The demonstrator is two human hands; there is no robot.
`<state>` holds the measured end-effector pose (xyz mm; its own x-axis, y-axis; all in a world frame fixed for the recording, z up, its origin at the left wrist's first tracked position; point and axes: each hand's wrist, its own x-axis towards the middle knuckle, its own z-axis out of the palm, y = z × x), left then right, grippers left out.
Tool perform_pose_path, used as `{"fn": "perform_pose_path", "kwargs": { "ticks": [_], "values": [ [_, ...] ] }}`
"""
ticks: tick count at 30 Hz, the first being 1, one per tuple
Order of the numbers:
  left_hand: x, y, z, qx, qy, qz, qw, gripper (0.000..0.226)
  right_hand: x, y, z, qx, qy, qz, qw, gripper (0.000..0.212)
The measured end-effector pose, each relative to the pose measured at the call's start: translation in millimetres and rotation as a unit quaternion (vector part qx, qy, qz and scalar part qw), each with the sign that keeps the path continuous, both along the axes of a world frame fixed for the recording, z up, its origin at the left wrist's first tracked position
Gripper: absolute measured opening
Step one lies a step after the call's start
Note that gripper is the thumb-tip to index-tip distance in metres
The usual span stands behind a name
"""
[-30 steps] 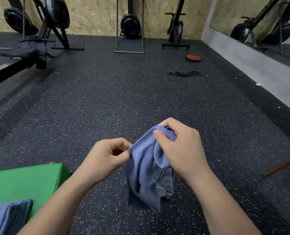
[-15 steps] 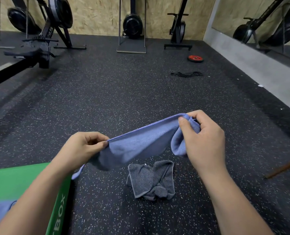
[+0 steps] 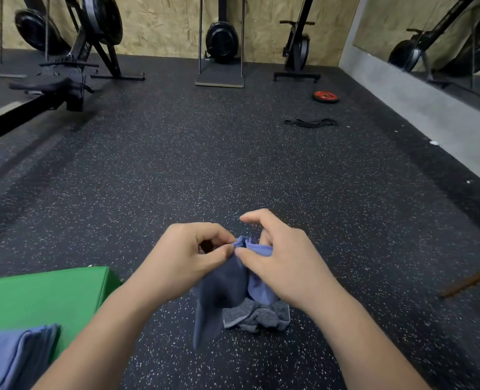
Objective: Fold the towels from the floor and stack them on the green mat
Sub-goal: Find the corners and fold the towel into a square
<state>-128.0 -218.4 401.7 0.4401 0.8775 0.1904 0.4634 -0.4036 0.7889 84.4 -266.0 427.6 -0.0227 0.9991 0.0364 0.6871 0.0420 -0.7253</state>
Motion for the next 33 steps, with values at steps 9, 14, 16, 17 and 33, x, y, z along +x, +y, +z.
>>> {"fn": "perform_pose_path", "kwargs": {
  "ticks": [9, 14, 16, 17, 33],
  "values": [
    [-1, -5, 4, -0.028, -0.006, -0.005, 1.0, 0.015, 1, -2, -1, -0.023, 0.005, 0.031, 0.999, 0.012],
    [-6, -1, 2, -0.023, 0.055, 0.023, 0.998, 0.017, 4, -1, -2, 0.001, -0.017, -0.004, 1.0, 0.009],
    [-10, 1, 0, -0.036, 0.064, 0.036, 0.997, 0.017, 7, 0, -1, 0.009, -0.018, -0.02, 1.0, 0.008],
    [-12, 3, -2, -0.049, 0.062, 0.043, 0.996, 0.017, 9, 1, 0, 0.011, -0.015, -0.028, 0.999, 0.007],
    [-57, 21, 8, -0.106, -0.097, 0.073, 0.987, 0.015, 36, 6, 9, 0.103, 0.028, -0.218, 0.97, 0.018]
  ]
}}
